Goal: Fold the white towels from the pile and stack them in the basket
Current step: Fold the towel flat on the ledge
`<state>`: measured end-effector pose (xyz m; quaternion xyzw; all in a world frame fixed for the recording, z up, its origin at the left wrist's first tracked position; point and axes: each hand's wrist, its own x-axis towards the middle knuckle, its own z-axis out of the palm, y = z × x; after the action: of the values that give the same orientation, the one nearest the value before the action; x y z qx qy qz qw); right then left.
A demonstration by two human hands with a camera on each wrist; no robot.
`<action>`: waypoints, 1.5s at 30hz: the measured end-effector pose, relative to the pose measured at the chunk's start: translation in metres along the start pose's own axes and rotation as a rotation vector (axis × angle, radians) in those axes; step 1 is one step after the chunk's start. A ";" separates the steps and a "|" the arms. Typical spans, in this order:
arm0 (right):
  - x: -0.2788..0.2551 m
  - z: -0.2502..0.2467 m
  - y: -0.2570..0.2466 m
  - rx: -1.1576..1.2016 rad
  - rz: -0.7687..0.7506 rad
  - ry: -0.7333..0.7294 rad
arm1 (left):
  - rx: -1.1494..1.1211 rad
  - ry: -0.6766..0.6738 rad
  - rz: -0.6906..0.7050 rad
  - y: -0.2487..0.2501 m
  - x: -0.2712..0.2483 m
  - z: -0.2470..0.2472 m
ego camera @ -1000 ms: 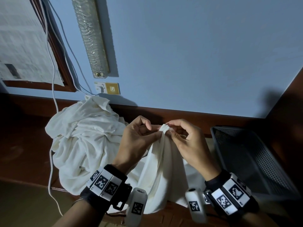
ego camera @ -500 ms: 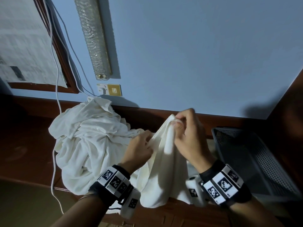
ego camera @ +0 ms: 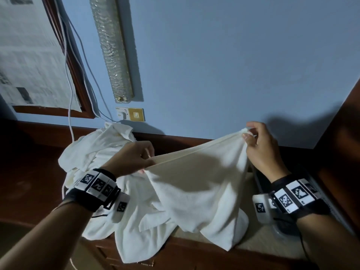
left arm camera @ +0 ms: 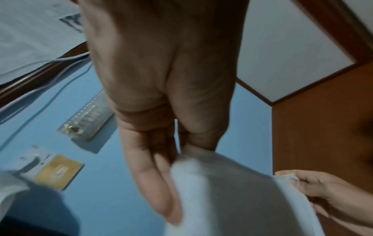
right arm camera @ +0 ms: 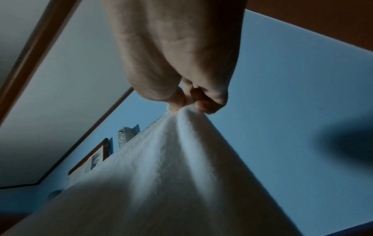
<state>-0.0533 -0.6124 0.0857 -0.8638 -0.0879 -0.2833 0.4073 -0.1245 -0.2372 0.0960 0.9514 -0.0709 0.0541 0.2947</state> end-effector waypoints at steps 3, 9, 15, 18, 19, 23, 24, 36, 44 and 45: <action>0.010 -0.005 0.011 -0.076 0.014 -0.023 | -0.040 -0.084 0.117 0.025 -0.007 -0.006; 0.016 -0.010 0.009 -0.022 0.052 0.067 | 0.136 -0.386 0.208 0.042 -0.005 0.010; 0.015 -0.011 0.003 0.010 -0.013 0.094 | 0.449 -0.424 0.223 0.026 0.006 0.016; 0.019 -0.013 0.009 0.010 0.028 0.104 | 0.362 -0.385 0.245 0.027 0.005 0.015; 0.021 -0.015 0.012 0.007 0.049 0.105 | 0.313 -0.375 0.258 0.028 0.004 0.013; 0.030 -0.026 0.018 -0.028 0.111 0.098 | 0.151 -0.283 0.348 0.033 0.004 -0.006; 0.034 -0.029 0.017 -0.036 0.116 0.098 | 0.139 -0.234 0.365 0.036 0.007 -0.014; 0.133 -0.092 -0.058 0.189 -0.016 0.194 | 0.324 -0.070 0.395 0.120 0.047 -0.119; 0.125 -0.098 -0.076 0.446 -0.105 0.133 | 0.268 0.004 0.353 0.100 0.050 -0.088; 0.121 -0.096 -0.076 0.470 -0.100 0.115 | 0.191 -0.011 0.280 0.095 0.051 -0.081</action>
<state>-0.0228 -0.6441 0.2521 -0.7222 -0.1709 -0.3237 0.5869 -0.0948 -0.2742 0.2227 0.9562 -0.1991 0.0960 0.1921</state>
